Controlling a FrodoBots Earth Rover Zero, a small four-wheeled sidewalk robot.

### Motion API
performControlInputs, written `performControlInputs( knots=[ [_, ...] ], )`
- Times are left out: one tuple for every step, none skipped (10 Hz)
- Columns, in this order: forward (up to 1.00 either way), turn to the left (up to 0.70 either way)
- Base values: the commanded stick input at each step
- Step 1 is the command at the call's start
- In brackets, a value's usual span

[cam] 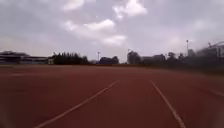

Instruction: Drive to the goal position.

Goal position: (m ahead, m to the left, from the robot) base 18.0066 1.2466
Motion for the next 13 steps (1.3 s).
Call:
performControlInputs(
  knots=[
    [0.45, 0.0],
    [0.45, 0.0],
    [0.45, 0.0],
    [0.45, 0.0],
    [0.45, 0.0],
    [0.45, 0.0],
    [0.45, 0.0],
    [0.45, 0.0],
    [0.45, 0.0],
    [0.45, 0.0],
    [0.45, 0.0],
    [0.45, 0.0],
    [0.45, 0.0]
  ],
)
